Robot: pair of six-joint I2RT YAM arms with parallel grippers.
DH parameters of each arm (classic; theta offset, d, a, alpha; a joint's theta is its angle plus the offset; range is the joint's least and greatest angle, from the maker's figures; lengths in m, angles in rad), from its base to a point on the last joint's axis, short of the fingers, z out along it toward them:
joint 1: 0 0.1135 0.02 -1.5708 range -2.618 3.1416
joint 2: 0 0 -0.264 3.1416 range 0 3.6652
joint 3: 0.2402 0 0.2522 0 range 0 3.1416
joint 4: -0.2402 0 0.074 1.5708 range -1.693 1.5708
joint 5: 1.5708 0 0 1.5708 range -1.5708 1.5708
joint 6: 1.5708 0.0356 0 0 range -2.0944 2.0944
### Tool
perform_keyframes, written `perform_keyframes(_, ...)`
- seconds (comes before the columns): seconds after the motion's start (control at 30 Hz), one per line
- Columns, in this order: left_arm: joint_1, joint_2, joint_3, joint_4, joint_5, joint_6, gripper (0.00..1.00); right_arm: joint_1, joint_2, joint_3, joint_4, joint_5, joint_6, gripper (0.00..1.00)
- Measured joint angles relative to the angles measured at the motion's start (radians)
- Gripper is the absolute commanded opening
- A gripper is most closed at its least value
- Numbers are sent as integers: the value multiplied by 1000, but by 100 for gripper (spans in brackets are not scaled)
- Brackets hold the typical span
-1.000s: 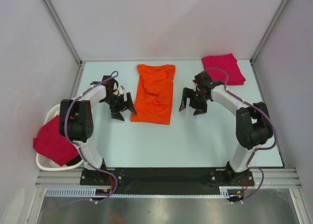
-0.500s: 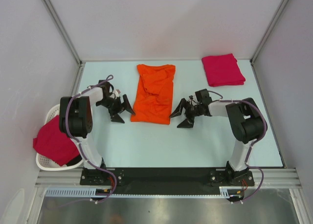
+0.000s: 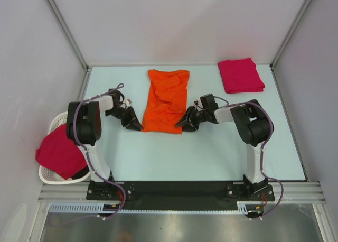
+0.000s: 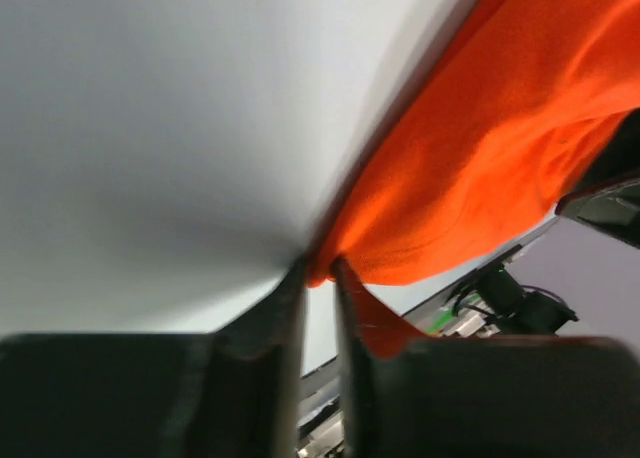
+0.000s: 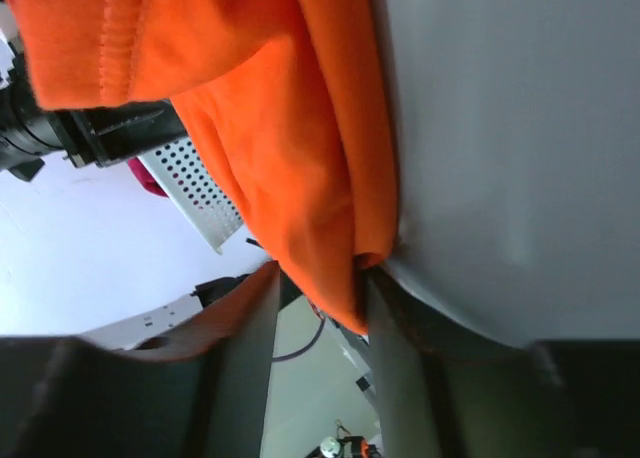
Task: Fold and stack the t-shirts
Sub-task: Grab one side of the 2/3 rectangular tshirt with both arms
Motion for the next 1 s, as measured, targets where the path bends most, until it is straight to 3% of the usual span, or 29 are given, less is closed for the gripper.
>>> perform_keyframes(0.03,-2,6,0,5,-6,3,0,2,5,3,2,0,5,23)
perform_keyframes(0.47,-22,31,22,-9,-8,11,0,7,10,42,-12,-8,3,1)
perform_keyframes(1.0,-32,31,49,-54,-61,32,0,4,42,206,-442,19,-251,0)
